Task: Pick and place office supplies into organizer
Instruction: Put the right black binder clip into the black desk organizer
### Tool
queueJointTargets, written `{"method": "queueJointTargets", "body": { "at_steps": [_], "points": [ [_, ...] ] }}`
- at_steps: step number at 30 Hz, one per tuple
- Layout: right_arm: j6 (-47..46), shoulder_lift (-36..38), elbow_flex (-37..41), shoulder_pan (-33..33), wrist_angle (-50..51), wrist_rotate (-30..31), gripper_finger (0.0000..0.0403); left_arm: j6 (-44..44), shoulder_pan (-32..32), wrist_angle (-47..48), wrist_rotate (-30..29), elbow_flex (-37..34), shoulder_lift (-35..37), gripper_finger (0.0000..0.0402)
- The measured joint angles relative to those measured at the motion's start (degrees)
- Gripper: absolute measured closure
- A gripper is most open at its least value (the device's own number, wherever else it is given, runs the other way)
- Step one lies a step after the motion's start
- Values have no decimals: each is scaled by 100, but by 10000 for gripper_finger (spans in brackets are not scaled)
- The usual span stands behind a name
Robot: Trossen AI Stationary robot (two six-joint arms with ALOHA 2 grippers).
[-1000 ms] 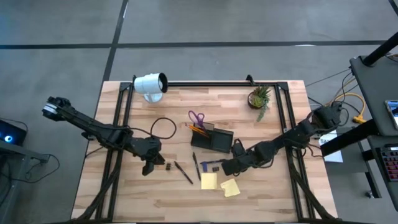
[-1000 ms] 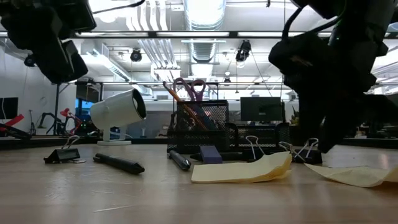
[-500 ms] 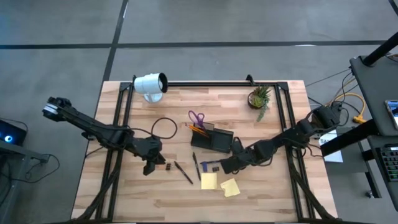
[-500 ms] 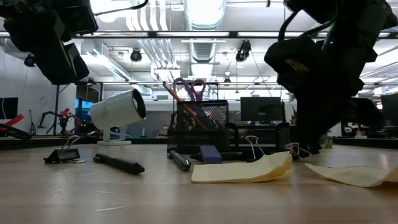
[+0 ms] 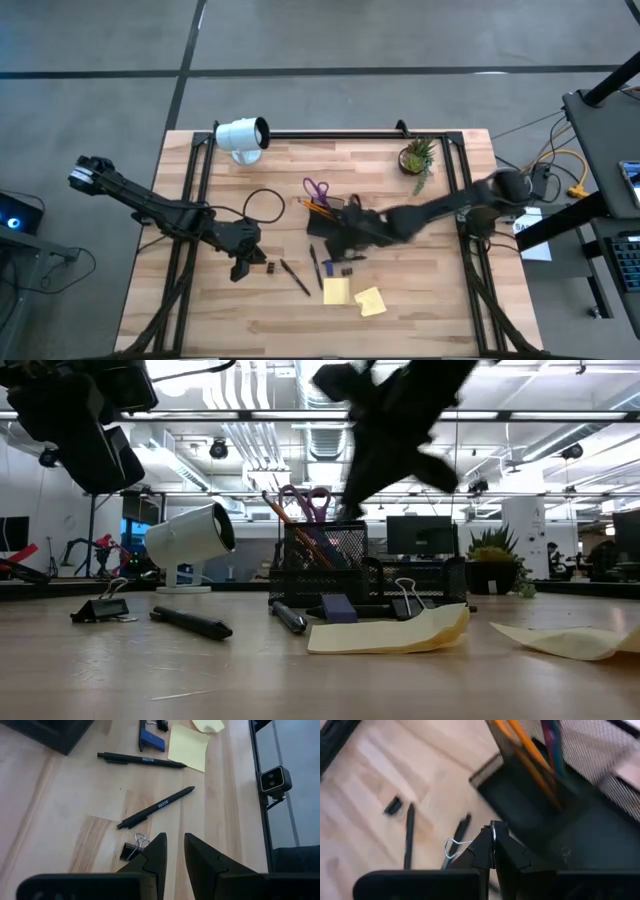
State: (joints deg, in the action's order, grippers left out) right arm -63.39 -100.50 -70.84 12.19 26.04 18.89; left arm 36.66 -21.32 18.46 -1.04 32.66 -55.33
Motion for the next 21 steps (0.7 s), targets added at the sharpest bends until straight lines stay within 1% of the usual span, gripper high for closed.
{"method": "queueJointTargets", "body": {
  "at_steps": [5, 8, 10, 13, 18, 21],
  "points": [
    [291, -821, -641, -414, 50, -168, 395, 2, -1, 124, -36, -13, 66, 351],
    [96, -1210, -1046, -486, 350, -129, 395, -1, -2, 226, -87, -11, 105, 351],
    [-210, -1410, -1325, -477, 673, 71, 395, -2, -2, 207, -100, -13, 123, 351],
    [-859, -1622, -1731, -418, 1174, 593, 395, -2, -2, 237, -99, -15, 166, 351],
    [-2247, -1875, -2263, -297, 2255, 1485, 394, -107, -2, 315, -99, -13, 226, 351],
    [-2252, -2013, -2479, -235, 2333, 1295, 394, -141, -2, 356, -98, -15, 279, 351]
  ]
}}
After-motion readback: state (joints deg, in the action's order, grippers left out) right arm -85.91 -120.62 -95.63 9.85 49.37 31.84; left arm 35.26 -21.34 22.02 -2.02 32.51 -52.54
